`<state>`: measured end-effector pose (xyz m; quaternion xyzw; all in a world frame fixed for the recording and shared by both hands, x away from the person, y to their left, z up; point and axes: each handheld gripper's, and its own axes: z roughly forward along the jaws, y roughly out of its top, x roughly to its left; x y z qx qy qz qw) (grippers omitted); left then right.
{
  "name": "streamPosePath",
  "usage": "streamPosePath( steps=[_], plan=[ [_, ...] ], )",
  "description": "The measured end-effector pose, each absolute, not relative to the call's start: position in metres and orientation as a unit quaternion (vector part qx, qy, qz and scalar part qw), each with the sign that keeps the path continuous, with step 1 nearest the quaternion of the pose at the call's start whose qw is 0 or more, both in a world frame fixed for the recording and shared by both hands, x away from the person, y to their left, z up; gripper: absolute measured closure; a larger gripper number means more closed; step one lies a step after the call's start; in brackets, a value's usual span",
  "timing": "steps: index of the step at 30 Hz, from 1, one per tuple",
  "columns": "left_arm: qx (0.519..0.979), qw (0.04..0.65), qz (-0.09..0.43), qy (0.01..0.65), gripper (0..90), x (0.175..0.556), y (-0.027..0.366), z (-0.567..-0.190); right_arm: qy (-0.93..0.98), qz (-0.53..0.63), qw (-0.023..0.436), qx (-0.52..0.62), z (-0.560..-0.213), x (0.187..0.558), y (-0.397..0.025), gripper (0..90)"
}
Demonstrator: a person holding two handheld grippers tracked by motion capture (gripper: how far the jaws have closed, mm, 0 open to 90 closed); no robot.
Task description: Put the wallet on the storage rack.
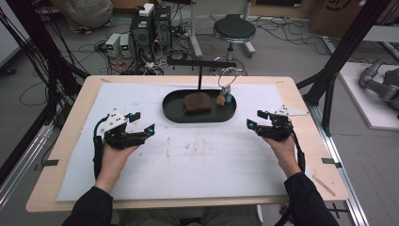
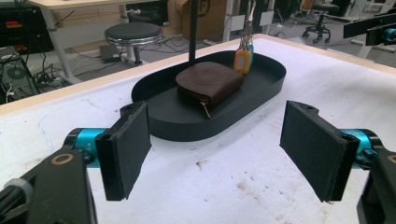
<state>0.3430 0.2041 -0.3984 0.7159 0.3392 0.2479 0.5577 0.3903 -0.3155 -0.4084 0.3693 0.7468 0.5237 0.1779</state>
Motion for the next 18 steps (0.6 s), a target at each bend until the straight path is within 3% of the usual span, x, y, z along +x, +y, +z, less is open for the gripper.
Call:
streamPosePath(
  steps=[18],
  plan=[
    [0.715,0.554,0.245,0.35,24.1,0.3475,0.2096,-0.402,0.743,0.525,0.179,0.375,-0.409,0.3915,-0.3203,22.2]
  ],
)
